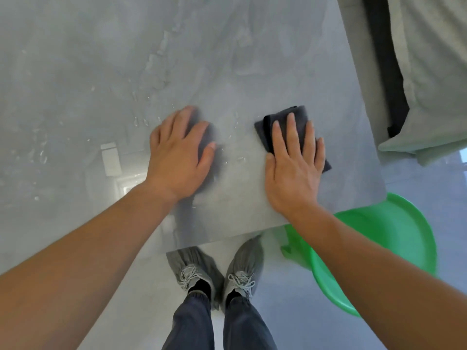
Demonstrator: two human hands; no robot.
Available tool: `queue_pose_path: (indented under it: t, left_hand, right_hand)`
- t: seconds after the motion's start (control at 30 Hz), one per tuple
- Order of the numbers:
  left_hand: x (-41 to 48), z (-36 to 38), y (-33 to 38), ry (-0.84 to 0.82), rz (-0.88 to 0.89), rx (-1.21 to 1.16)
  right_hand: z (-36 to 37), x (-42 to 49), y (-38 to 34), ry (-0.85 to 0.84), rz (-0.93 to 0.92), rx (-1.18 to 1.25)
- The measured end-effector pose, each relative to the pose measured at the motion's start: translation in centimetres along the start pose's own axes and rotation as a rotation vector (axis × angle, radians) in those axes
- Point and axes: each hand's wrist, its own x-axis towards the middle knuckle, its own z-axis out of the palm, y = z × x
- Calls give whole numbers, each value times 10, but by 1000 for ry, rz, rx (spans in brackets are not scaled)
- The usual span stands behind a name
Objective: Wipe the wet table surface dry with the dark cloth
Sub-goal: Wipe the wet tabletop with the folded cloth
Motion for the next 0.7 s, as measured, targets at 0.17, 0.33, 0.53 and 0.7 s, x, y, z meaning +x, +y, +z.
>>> queue_pose_path:
  t: [0.17, 0.33, 0.53, 0.7]
  left_hand:
    - [9, 0, -11, -28, -46, 3]
    - [9, -4, -17, -45, -16, -10]
    - [8, -10, -22, -78, 10, -35]
    - [10, -14, -28, -105, 30, -89]
  right_hand:
    - [6, -72, -16, -105, -374, -74]
    - [3, -5, -19, -44, -292, -54]
    - [4, 24, -45, -31, -138, -33]
    - [-3, 8, -22, -165, -421, -115]
